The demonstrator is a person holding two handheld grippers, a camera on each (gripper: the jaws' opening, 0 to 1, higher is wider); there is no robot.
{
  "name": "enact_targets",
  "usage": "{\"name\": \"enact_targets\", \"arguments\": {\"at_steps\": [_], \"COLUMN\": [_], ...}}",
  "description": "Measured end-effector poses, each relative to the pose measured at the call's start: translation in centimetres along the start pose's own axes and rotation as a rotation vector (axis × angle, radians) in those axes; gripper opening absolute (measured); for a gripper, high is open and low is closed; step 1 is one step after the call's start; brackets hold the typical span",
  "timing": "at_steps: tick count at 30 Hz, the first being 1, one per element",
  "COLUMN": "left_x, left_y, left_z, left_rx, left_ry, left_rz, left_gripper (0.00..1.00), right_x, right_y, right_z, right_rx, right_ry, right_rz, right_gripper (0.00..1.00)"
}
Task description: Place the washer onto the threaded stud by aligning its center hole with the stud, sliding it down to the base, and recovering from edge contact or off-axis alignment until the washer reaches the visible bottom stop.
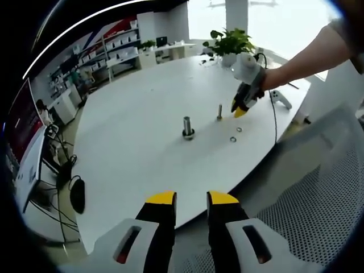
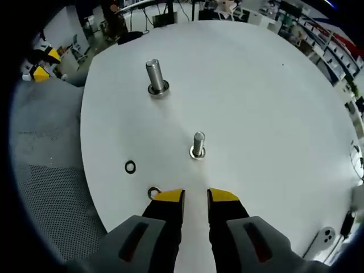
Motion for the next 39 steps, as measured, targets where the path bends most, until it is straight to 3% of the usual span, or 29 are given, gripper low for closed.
{"name": "enact_targets", "arguments": {"at_steps": [15, 29, 34, 36, 39], "left_x": [-0.2, -0.3, -0.4, -0.4, -0.5], "left_y": [-0.5, -0.3, -0.2, -0.1, 0.0], "left_z": [-0.1, -0.1, -0.1, 0.0, 0.0], "left_rx": [-0.027, -0.02, -0.008, -0.004, 0.0], "left_ry": [0.009, 0.01, 0.015, 0.017, 0.016], "left_rz": [0.004, 0.008, 0.009, 0.011, 0.011], "left_gripper": [0.19, 0.19, 0.19, 0.19, 0.19], "right_x": [-3.8, -4.8, -4.8, -4.8, -4.6], "right_y": [-2.1, -1.9, -1.9, -1.9, -2.2], "right_z": [0.0, -0.7, -0.7, -0.8, -0.8], "right_rx": [-0.026, -0.034, -0.018, 0.007, 0.019], "right_ry": [0.065, 0.076, 0.07, 0.072, 0.087], "right_rz": [0.063, 0.084, 0.106, 0.162, 0.147], "right_gripper": [0.23, 0.26, 0.26, 0.26, 0.26]}}
Point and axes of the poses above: the point that each gripper's makers call its tool centre point, and the gripper's own axes: z roughly backward along the fingers, x roughly to its right, y roughly out of its top, the point moved 3 cm from there along z, roughly backward along the fingers, and after that the axes turned 3 degrees about z, right-handed, at the moved point
